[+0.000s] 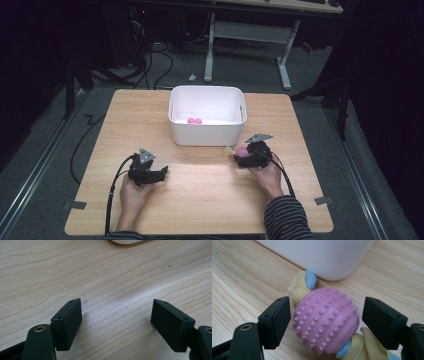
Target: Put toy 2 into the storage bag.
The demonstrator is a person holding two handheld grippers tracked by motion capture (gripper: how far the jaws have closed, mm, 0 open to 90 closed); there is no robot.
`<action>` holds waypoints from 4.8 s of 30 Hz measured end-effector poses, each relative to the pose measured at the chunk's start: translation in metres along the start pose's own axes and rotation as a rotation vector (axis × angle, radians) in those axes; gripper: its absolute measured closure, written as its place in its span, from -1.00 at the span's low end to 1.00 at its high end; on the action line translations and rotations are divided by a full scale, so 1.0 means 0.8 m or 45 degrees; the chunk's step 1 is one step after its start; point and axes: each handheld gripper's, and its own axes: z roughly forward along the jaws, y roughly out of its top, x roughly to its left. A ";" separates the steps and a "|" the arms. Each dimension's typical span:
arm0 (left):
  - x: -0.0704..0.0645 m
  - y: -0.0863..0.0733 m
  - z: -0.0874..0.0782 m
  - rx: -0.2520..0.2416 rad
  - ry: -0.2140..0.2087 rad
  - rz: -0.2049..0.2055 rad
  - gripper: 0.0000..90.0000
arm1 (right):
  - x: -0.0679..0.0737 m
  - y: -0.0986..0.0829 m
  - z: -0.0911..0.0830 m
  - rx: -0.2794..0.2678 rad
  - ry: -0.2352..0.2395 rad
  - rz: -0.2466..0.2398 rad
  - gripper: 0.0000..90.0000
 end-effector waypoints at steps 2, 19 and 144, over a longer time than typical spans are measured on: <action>0.000 0.000 0.000 0.000 0.000 0.000 -0.44 | 0.000 -0.001 0.003 0.011 0.000 -0.004 -0.48; 0.000 0.000 0.000 0.000 0.000 0.000 -0.44 | 0.002 -0.007 0.010 0.043 -0.004 -0.038 -0.27; 0.000 0.000 0.000 0.001 0.002 0.002 -0.44 | -0.015 0.201 -0.092 -0.128 0.085 -0.095 -0.26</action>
